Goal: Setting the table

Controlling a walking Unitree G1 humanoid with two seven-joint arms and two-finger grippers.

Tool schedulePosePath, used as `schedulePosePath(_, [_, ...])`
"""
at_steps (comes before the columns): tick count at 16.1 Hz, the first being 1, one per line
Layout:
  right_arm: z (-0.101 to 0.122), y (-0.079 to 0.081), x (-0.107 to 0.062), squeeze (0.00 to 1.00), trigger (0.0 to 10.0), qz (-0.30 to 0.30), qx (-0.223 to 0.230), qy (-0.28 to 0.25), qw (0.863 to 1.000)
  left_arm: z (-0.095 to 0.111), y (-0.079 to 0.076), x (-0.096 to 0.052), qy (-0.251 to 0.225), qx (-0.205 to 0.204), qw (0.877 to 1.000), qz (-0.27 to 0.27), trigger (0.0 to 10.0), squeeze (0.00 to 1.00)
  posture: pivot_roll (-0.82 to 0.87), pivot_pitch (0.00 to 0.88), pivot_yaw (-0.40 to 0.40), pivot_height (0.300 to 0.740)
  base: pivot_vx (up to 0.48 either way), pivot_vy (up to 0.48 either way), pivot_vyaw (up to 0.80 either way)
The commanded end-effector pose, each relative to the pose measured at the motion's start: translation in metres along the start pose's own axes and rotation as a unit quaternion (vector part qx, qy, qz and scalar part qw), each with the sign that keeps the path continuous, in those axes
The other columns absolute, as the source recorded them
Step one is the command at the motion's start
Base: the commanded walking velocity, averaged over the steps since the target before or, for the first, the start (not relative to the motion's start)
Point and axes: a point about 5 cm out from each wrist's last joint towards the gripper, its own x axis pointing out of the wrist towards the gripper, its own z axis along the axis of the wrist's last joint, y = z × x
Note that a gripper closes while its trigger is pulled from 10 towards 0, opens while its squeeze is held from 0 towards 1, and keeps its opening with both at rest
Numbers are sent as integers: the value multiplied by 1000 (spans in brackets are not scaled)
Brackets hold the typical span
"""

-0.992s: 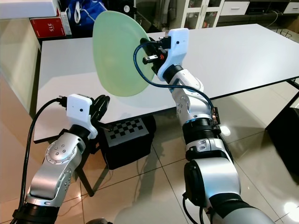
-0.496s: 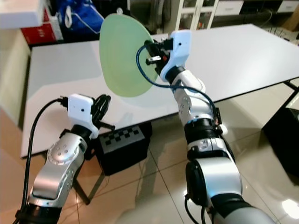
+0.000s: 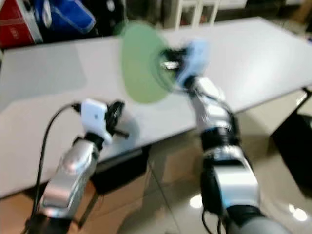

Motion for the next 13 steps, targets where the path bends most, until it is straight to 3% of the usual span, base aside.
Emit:
schedulePosePath(1, [14,30,16,0,10000,60,20,-33,997,0,8,-4,-1,10,1000,16,10000,0,68,0,-17,740,0,0,0])
schedulePosePath(4, [16,47,22,0,10000,108,15,-38,993,0,8,-4,0,13,1000,15,10000,0,71,0,-12,740,0,0,0])
schedulePosePath(6, [23,51,29,0,10000,113,59,-49,991,0,9,-4,1,17,1000,16,10000,0,77,0,-12,740,0,0,0])
schedulePosePath(10, [13,31,33,0,10000,35,182,-54,981,1,13,-10,3,27,999,22,10000,0,127,0,-18,740,0,0,0])
schedulePosePath(13, [-10,17,26,0,10000,-32,218,-30,975,2,18,-17,11,39,999,25,10000,0,166,0,-11,740,0,0,0])
